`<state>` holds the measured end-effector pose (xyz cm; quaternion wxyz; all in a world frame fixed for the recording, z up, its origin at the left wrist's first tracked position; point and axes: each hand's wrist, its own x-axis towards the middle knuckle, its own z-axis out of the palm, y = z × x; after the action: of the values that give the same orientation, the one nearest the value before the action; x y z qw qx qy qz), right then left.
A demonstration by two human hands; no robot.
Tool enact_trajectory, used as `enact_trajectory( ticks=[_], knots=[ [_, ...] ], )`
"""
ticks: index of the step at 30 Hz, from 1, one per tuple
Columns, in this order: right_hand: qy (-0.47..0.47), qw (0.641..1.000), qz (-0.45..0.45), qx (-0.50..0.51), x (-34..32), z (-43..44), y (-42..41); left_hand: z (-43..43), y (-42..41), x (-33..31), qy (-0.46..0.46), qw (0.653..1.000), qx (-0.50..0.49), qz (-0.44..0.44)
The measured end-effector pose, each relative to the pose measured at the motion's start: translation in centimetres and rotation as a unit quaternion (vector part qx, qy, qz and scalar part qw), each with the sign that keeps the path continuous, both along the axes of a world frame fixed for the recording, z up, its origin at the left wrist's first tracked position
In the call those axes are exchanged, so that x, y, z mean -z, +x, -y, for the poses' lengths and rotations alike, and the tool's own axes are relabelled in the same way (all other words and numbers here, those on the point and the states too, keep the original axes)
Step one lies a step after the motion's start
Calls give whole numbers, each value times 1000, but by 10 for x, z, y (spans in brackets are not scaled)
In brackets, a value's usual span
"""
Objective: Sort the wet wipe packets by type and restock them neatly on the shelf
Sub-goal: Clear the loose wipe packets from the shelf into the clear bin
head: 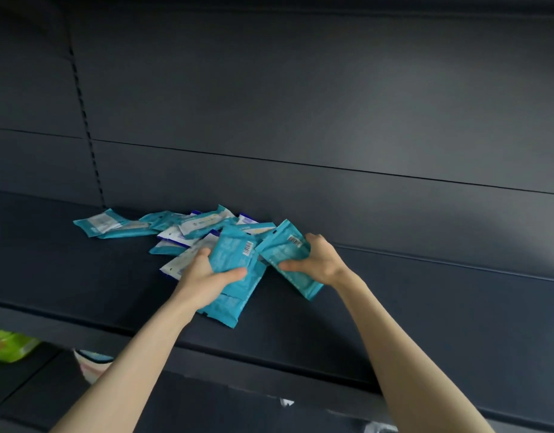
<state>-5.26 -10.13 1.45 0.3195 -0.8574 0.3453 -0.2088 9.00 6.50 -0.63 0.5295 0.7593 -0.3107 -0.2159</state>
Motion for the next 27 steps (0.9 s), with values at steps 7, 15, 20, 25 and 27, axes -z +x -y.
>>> enact_trajectory(
  ticks=[7,15,20,25,27],
  knots=[
    [-55,990,-116,-59,4,19,45,2,7,13,-88,990,-114,8],
    [-119,972,-204,-17,7,25,50,3,10,16,-100,989,-105,13],
    [-145,957,-250,-3,10,21,39,3,9,16,-100,989,-111,13],
    [-32,991,-129,27,2,11,19,1,4,11,-88,988,-119,37],
    [11,997,-61,37,1,4,12,-5,0,7,-114,987,-114,11]
  ],
)
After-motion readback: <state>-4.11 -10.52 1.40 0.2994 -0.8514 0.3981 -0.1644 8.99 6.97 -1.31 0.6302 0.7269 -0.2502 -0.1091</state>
